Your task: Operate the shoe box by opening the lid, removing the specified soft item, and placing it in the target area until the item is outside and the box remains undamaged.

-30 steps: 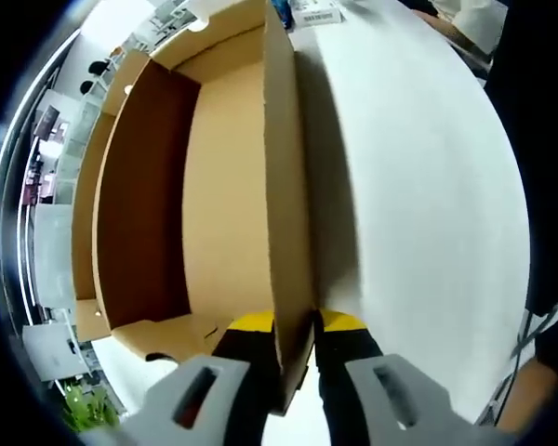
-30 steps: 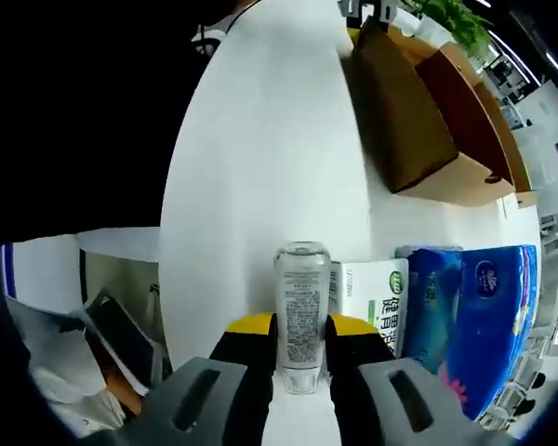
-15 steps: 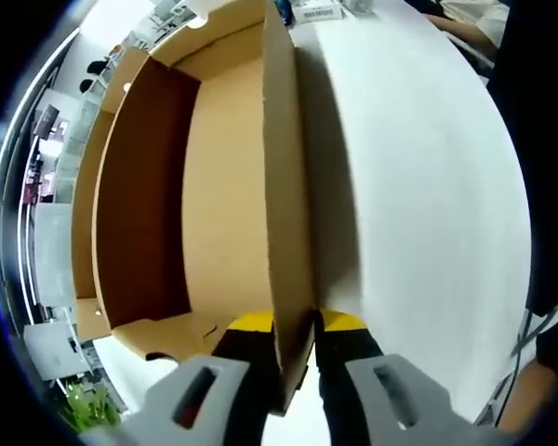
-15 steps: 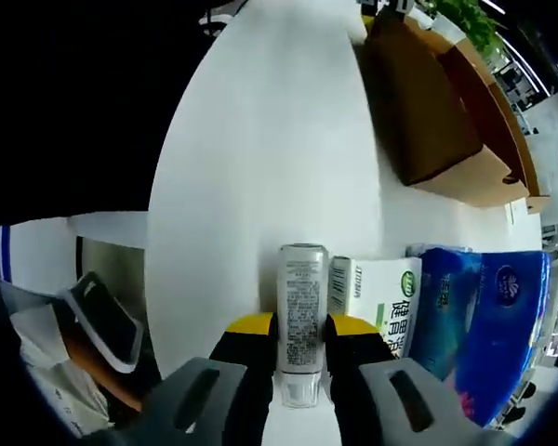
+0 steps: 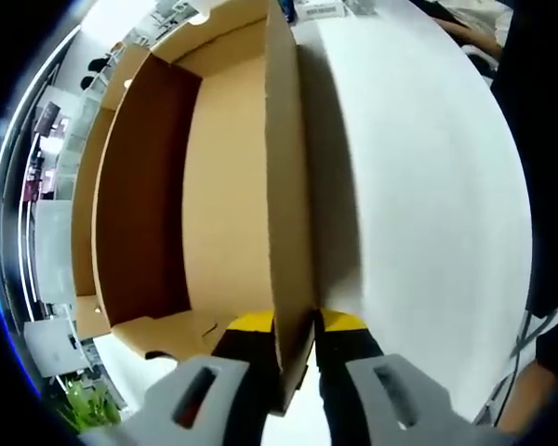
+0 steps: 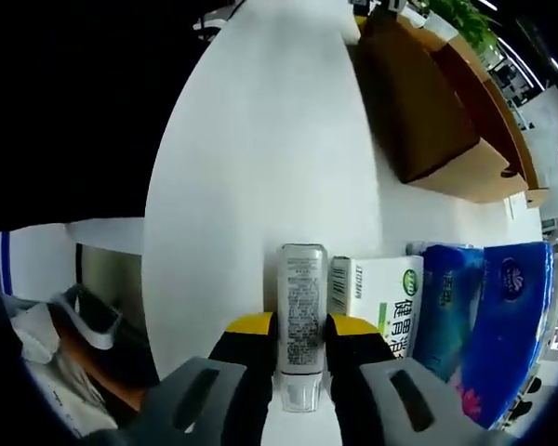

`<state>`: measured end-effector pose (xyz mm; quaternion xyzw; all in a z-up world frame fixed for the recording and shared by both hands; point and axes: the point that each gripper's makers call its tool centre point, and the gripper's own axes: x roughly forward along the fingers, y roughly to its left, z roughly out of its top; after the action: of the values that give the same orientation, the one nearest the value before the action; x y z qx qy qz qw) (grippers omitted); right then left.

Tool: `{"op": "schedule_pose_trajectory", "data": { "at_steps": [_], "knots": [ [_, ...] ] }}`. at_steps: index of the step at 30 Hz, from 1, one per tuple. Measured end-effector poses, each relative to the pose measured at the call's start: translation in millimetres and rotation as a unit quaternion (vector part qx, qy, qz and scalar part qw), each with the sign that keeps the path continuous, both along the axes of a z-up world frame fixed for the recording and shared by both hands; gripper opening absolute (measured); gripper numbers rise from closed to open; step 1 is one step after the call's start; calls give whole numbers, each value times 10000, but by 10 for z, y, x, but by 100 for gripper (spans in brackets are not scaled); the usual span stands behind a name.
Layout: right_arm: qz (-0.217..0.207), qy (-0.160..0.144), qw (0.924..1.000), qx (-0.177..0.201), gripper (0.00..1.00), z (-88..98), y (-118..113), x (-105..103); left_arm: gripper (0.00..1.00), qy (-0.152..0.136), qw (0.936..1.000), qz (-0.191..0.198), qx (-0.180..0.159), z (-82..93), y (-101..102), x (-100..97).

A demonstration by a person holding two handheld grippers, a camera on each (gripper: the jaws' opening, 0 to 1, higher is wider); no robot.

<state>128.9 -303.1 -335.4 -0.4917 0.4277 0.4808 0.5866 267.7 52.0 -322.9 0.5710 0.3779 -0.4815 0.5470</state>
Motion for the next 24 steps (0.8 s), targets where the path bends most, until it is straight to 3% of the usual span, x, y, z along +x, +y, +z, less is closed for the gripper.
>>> {"op": "schedule_pose_trajectory", "data": {
  "at_steps": [9,13,24],
  "knots": [
    [-252,52,9997,38,23,28,-51,-28,15,4,10000,-6,-12,-1,1,1],
    [-569,38,9983,85,22,23,-63,3,15,0,10000,-11,-9,-3,3,0],
    [-723,-33,9973,91,22,35,-86,8,15,11,10000,-2,-35,-4,2,-2]
  ]
}}
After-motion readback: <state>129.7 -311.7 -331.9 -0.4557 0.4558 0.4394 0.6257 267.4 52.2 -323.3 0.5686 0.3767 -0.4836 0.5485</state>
